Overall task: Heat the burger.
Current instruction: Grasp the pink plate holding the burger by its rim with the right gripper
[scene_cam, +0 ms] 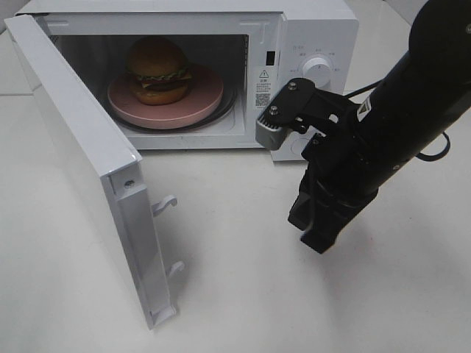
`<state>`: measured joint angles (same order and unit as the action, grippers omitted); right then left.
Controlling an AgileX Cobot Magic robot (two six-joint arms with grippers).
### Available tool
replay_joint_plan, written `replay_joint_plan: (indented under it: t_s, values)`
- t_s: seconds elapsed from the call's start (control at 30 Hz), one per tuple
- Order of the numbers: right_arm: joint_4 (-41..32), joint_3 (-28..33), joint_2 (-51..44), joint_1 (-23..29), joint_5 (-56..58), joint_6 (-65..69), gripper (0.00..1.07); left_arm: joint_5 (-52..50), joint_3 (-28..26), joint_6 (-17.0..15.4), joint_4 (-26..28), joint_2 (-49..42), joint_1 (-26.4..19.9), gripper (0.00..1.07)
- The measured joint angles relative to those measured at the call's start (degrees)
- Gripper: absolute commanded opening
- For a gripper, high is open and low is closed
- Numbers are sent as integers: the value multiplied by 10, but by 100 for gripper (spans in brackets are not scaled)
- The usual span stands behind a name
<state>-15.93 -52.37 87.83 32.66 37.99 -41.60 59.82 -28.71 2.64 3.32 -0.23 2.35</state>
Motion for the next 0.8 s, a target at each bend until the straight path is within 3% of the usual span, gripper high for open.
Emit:
replay_joint_plan:
  t_s: [0.07,0.13,0.4,0.67,0.77,0.8]
  values:
    - [1,-3,0,0,3,-40,8,0,0,0,0,0,0,104]
    - [2,-7,0,0,10,-180,8,0,0,0,0,0,0,104]
    - [21,-7,0,0,10,-355,10,0,0,0,0,0,0,104]
    - [90,-7,0,0,10,-378,13,0,0,0,0,0,0,104]
    - [135,-7,0,0,11,-380,18,0,0,0,0,0,0,104]
    - [144,-7,0,0,11,-380,25,0,0,0,0,0,0,104]
